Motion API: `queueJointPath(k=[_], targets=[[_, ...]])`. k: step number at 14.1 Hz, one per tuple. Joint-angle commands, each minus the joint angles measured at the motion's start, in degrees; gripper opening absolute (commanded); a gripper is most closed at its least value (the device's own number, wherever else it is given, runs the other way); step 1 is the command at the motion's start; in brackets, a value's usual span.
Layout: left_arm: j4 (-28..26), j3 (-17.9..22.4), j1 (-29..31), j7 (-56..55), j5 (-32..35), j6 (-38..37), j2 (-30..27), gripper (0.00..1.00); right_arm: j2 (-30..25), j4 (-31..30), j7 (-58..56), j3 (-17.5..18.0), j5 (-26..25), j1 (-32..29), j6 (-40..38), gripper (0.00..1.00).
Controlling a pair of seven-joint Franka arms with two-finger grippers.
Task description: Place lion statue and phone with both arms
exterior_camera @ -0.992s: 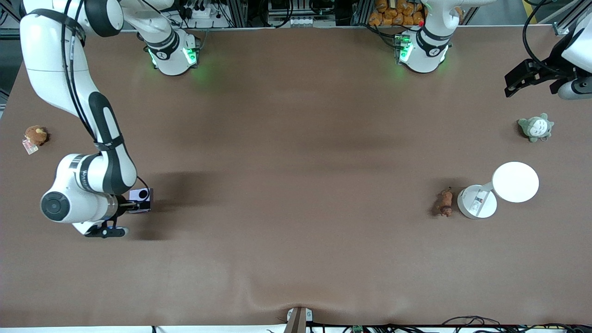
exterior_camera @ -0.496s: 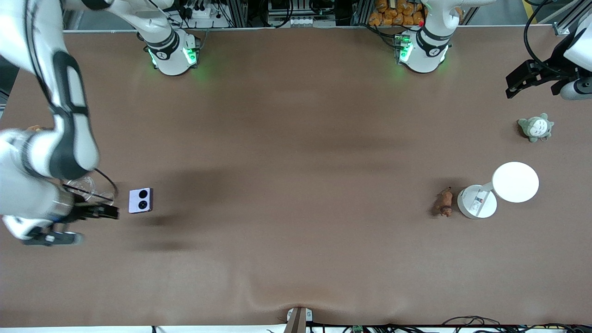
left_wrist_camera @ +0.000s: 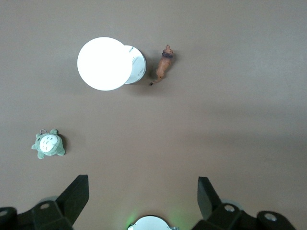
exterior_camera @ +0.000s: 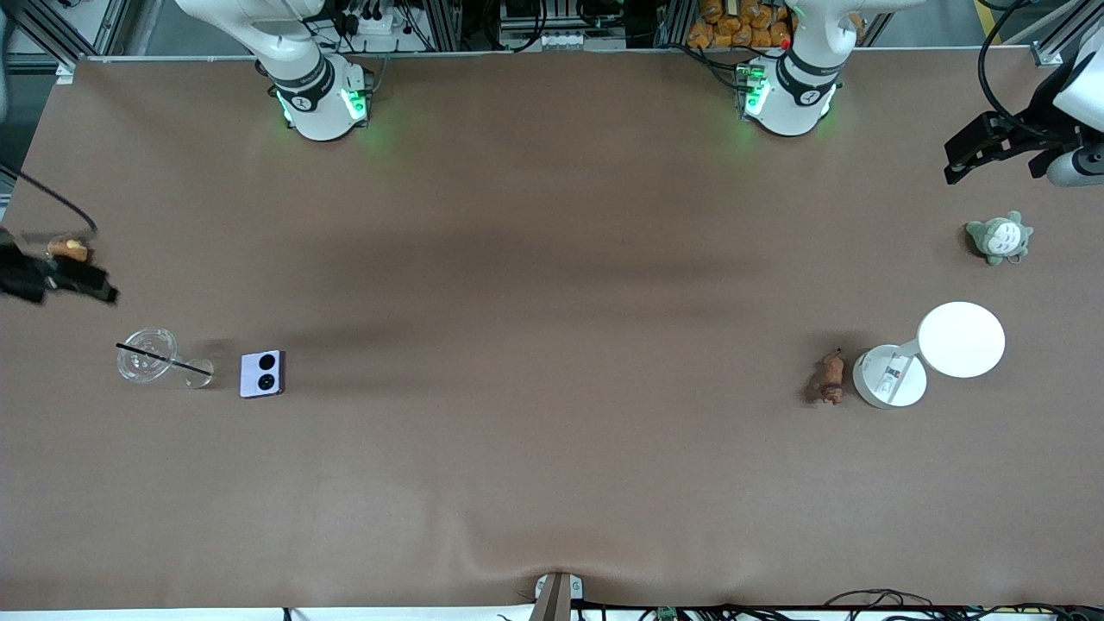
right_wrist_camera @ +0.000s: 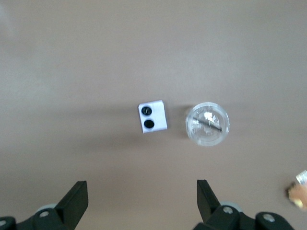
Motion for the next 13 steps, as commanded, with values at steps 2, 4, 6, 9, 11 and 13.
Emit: queueJointPath(k=[2, 4, 6, 9, 11, 13], targets=[[-0.33, 0.15, 1.4, -0.15, -0.63, 0.48, -0.41, 1.0, -12.65, -9.01, 6.58, 5.08, -1.27, -2.16, -2.82, 1.0], [-0.24, 0.15, 1.4, -0.24, -0.63, 0.65, -0.32, 1.0, -14.61, -11.04, 10.73, 6.94, -1.27, -2.07, -3.08, 1.0], [-0.07, 0.15, 1.4, -0.5, -0.71, 0.57, -0.67, 1.0, -14.09, -11.05, 10.75, 6.68, -1.27, -2.07, -3.17, 1.0], [-0.33, 0.15, 1.4, -0.59, -0.72, 0.48, -0.58, 1.0, -14.08, -10.53, 10.13, 6.68, -1.45, -1.98, -3.69, 1.0], [-0.24, 0.15, 3.06, -0.07, -0.8, 0.04, -0.93, 1.0, -14.08, -10.44, 10.04, 6.68, -1.45, -1.72, -4.13, 1.0], [0.11, 0.15, 3.59, 0.11, -2.38, 0.04, -1.11, 1.0, -14.0, -9.74, 10.04, 6.85, -2.15, -1.55, -4.22, 1.0]])
